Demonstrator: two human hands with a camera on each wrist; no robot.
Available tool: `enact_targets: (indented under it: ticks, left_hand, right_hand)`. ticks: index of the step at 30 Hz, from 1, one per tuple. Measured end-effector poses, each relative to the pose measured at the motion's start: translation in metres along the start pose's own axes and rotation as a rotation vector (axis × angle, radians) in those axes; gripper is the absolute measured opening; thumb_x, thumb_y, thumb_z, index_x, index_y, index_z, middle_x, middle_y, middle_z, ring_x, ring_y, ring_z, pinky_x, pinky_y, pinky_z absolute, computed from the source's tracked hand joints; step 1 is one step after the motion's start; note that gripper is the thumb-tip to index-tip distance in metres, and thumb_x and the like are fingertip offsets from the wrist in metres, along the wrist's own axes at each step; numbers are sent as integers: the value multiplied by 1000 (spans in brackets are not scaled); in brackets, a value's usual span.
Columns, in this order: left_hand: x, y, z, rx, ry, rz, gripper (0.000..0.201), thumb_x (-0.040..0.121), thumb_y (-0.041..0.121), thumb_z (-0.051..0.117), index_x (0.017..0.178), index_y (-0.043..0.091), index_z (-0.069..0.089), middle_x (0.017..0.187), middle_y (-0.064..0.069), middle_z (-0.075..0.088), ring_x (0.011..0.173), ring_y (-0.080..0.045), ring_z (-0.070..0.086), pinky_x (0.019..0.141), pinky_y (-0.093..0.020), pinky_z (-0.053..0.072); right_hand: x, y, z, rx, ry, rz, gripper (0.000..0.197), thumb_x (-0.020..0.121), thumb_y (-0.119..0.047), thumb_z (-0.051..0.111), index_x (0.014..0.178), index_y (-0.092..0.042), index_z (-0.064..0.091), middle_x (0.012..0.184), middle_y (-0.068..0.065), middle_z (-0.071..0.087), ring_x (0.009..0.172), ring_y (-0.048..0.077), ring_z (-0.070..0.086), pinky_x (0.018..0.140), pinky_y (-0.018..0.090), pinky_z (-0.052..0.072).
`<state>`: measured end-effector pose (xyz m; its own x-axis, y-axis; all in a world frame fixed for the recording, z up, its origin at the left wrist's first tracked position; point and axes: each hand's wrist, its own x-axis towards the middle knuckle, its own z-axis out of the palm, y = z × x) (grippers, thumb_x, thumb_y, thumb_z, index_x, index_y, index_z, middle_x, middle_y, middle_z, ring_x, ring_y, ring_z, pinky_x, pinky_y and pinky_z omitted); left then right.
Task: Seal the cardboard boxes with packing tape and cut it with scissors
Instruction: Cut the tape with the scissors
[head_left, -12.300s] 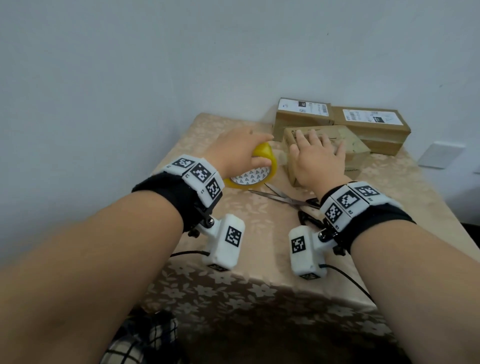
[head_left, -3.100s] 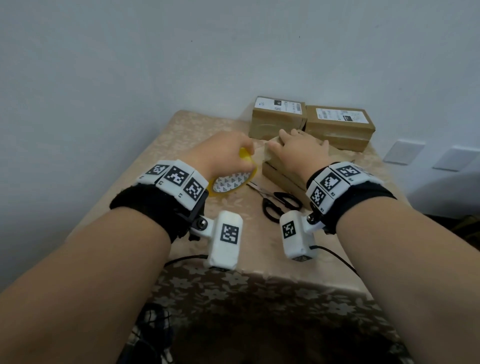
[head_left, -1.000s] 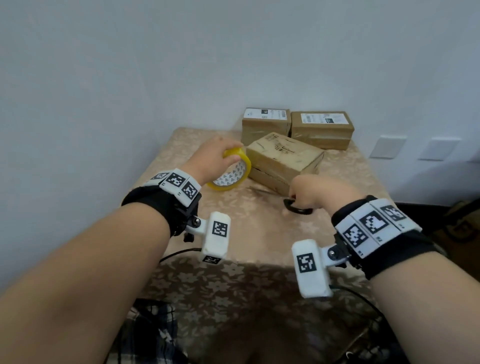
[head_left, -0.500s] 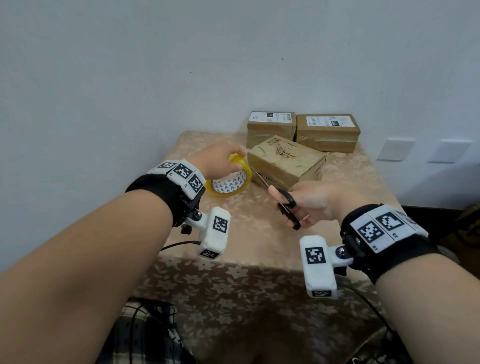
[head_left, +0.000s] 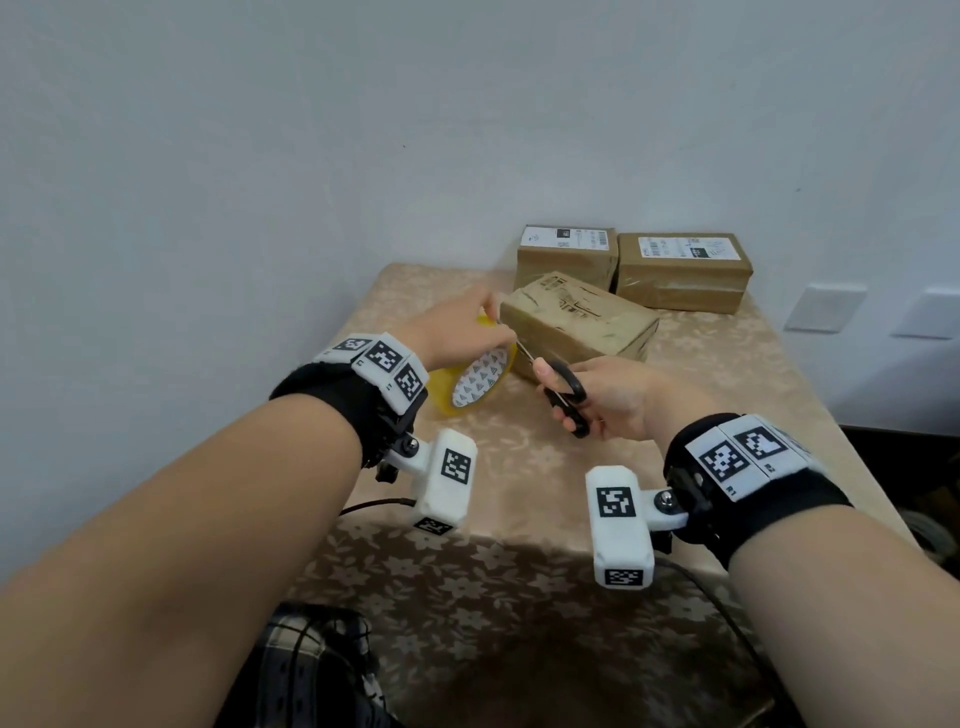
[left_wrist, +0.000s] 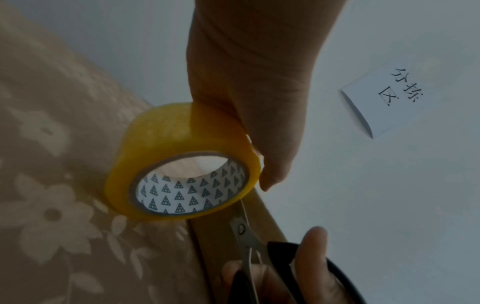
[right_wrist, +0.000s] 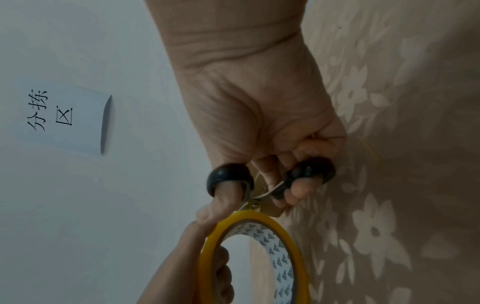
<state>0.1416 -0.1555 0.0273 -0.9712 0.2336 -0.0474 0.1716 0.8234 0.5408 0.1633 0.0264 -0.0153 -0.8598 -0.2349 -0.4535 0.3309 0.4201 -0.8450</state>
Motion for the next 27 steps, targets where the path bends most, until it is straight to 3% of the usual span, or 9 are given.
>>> enact_targets:
  ticks: [4, 8, 13, 16, 18, 20, 23, 26, 27]
  left_hand:
    - [1, 1, 3, 34, -3, -81, 26, 92, 37, 51, 97, 13, 41, 80, 0, 50, 77, -17, 47, 57, -25, 32]
    - [-1, 9, -5, 189, -148, -117, 27, 96, 32, 45, 83, 9, 51, 82, -6, 51, 67, -14, 44, 57, -24, 32]
    - [-3, 16, -7, 221, -205, -185, 33, 98, 33, 41, 117, 10, 56, 132, -15, 52, 112, -26, 49, 94, -29, 33]
    - [-6, 13, -8, 23, -154, -229, 42, 102, 29, 33, 130, 4, 51, 137, -16, 50, 124, -29, 46, 102, -30, 31]
    - [-3, 3, -7, -101, -135, -231, 37, 101, 21, 36, 119, -1, 58, 121, -19, 62, 101, -29, 60, 87, -29, 43]
    - [-2, -3, -6, -290, -128, -286, 29, 95, 17, 46, 102, -4, 64, 90, -16, 69, 66, -21, 62, 61, -24, 51]
    - [-2, -3, -6, -439, -195, -429, 27, 94, 18, 45, 83, 0, 61, 74, -10, 62, 52, -15, 56, 46, -18, 47]
    - [-2, -1, -8, -477, -262, -488, 32, 91, 23, 40, 96, -1, 60, 79, -13, 60, 45, -14, 50, 47, -19, 45]
    - [-1, -3, -8, -474, -257, -489, 35, 91, 24, 40, 103, -2, 60, 81, -15, 60, 43, -14, 49, 44, -18, 44]
  right_hand:
    - [5, 6, 2, -8, 0, 27, 57, 68, -68, 62, 85, -14, 55, 64, 0, 54, 55, 13, 45, 48, 21, 24]
    - [7, 10, 2, -8, -7, 40, 54, 78, -54, 66, 109, -10, 59, 64, 0, 53, 53, 11, 45, 53, 23, 23]
    - [7, 7, 7, -41, -8, 38, 47, 80, -52, 65, 102, -10, 58, 64, 0, 52, 53, 10, 45, 51, 22, 23]
    - [7, 5, 2, -106, 26, -15, 61, 79, -54, 66, 111, -2, 64, 65, 2, 55, 54, 13, 46, 45, 20, 23]
    - [6, 3, -3, -165, 56, -49, 60, 76, -55, 68, 106, -3, 67, 68, 5, 58, 56, 15, 47, 41, 19, 28]
    - [5, 2, -8, -213, 68, -76, 54, 75, -56, 70, 97, -7, 69, 70, 7, 59, 58, 17, 48, 42, 21, 30]
    - [4, 1, -11, -216, 76, -99, 45, 71, -54, 74, 85, -12, 68, 68, 8, 58, 56, 16, 48, 46, 21, 33]
    - [4, 3, -11, -178, 80, -117, 54, 52, -61, 77, 82, -17, 70, 69, 10, 58, 58, 17, 48, 56, 27, 34]
    - [4, 5, -11, -153, 78, -124, 49, 56, -58, 78, 82, -16, 70, 67, 9, 57, 55, 16, 48, 57, 27, 34]
